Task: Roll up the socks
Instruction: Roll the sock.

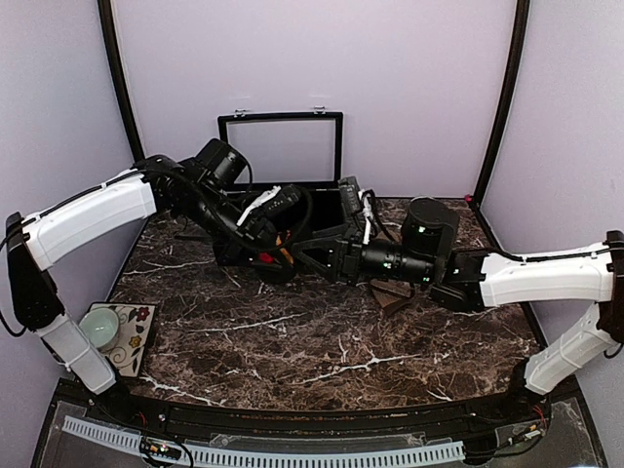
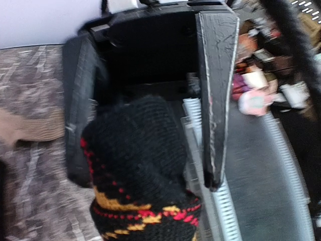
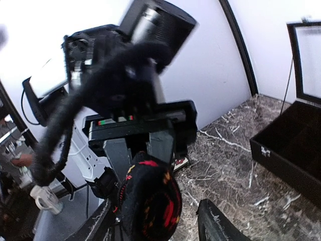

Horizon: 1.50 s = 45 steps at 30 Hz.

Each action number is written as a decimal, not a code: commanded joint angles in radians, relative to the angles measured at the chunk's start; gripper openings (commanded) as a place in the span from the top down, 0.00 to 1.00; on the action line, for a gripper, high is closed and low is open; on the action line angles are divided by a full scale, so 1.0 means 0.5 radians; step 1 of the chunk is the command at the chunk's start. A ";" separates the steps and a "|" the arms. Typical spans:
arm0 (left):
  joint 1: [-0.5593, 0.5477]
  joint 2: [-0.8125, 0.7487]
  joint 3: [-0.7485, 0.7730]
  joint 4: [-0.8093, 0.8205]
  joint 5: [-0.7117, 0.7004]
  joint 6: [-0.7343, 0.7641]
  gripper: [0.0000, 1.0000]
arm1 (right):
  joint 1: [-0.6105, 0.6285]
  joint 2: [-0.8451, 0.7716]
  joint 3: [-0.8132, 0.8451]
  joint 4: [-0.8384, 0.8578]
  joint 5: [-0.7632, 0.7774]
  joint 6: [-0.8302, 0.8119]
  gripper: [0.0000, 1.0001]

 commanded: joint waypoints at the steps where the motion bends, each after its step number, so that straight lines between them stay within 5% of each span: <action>1: 0.004 0.137 0.155 -0.396 0.636 -0.025 1.00 | 0.024 -0.107 0.039 -0.193 -0.087 -0.525 0.44; 9: 0.004 0.215 0.215 -0.588 0.801 0.081 1.00 | 0.021 -0.119 0.239 -0.591 -0.312 -0.787 0.59; 14: 0.004 0.261 0.261 -0.702 0.761 0.176 0.99 | 0.015 -0.052 0.339 -0.677 -0.350 -0.773 0.90; 16: 0.004 0.252 0.257 -0.663 0.679 0.150 0.87 | 0.014 -0.028 0.356 -0.663 -0.326 -0.720 1.00; 23: 0.003 0.005 0.041 -0.156 0.047 -0.055 0.58 | 0.015 0.058 0.341 -0.544 -0.128 -0.439 1.00; 26: -0.010 -0.110 -0.068 -0.028 -0.199 0.059 0.54 | 0.014 0.088 0.326 -0.470 -0.027 -0.291 1.00; 34: -0.190 -0.310 -0.319 0.157 -0.803 0.321 0.61 | 0.005 0.161 0.370 -0.368 -0.006 -0.076 1.00; 45: -0.211 -0.333 -0.393 0.481 -1.420 0.292 0.92 | 0.005 0.211 0.381 -0.345 -0.096 0.269 1.00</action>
